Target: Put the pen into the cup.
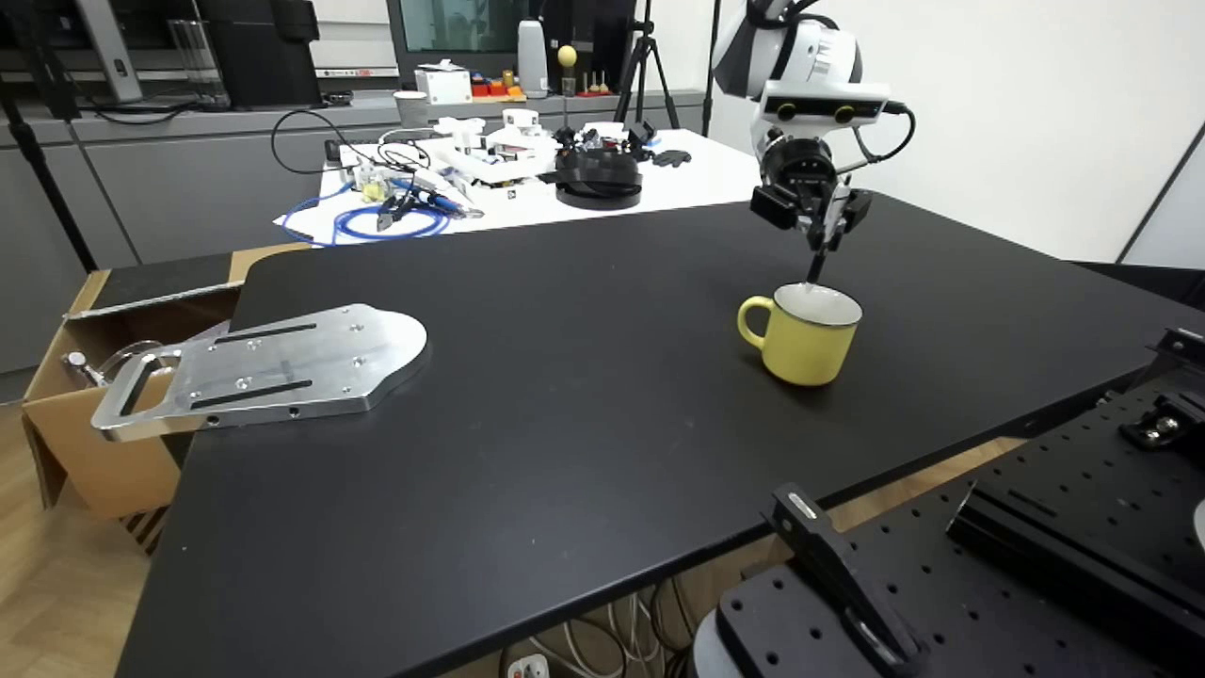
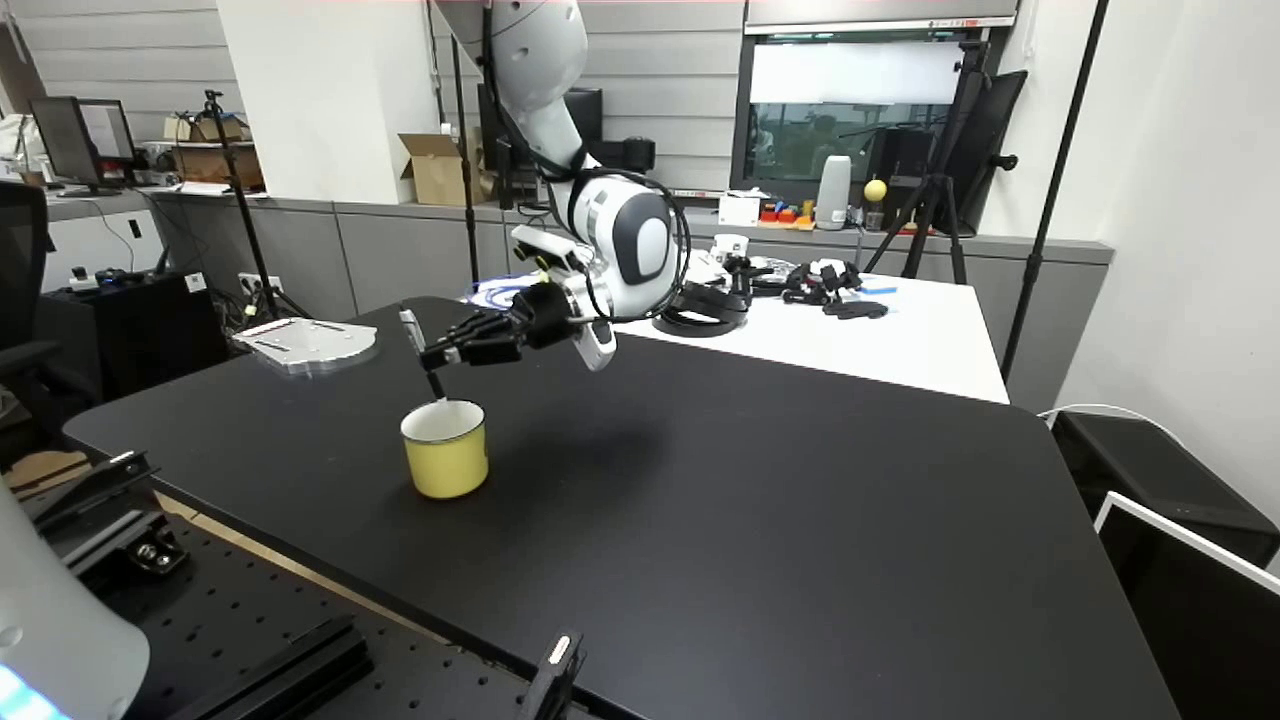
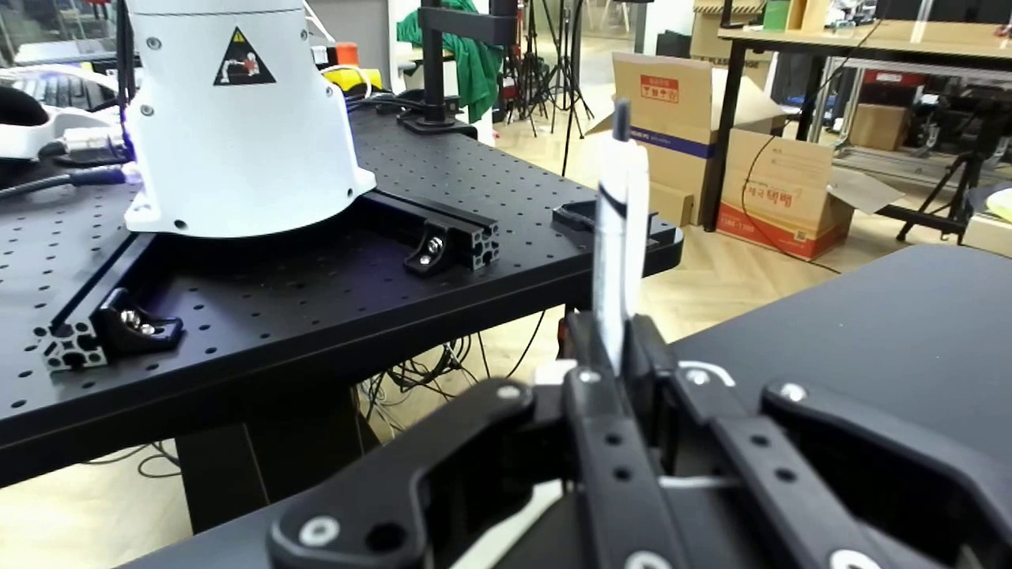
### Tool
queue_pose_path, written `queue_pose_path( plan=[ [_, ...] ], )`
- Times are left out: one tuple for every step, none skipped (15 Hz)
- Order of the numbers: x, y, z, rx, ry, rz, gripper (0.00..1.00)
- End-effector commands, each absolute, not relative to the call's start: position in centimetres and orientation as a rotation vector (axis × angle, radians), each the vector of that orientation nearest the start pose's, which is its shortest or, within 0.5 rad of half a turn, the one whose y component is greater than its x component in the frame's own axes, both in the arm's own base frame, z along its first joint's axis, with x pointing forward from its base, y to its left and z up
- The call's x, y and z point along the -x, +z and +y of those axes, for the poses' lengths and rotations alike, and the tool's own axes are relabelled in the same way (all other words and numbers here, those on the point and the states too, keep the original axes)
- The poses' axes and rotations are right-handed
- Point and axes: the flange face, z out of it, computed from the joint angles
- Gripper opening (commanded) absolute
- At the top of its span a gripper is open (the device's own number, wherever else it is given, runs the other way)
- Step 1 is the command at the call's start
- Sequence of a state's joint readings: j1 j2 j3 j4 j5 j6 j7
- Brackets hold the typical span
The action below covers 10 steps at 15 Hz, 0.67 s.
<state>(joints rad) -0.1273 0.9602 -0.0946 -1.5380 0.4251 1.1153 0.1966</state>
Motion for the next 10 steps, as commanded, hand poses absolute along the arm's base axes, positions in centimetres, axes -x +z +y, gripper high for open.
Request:
queue_pose_path(
  plan=[
    [-52.3,6.6,-6.6,2.062,1.747,0.633,0.03],
    [-52.2,6.1,-6.6,2.061,1.745,0.641,0.03],
    [-52.1,5.6,-6.6,2.063,1.742,0.647,0.03],
    [-52.1,5.2,-6.6,2.065,1.741,0.653,0.03],
    [-52.0,4.9,-6.6,2.068,1.739,0.657,0.03],
    [-52.0,4.8,-6.5,2.072,1.737,0.658,0.03],
    [-52.1,4.8,-6.5,2.078,1.736,0.658,0.03],
    [-52.2,4.8,-6.4,2.084,1.73,0.657,0.37],
    [-52.4,5.0,-6.4,2.087,1.725,0.654,0.37],
    [-52.5,5.3,-6.4,2.092,1.719,0.653,0.42]
  ],
)
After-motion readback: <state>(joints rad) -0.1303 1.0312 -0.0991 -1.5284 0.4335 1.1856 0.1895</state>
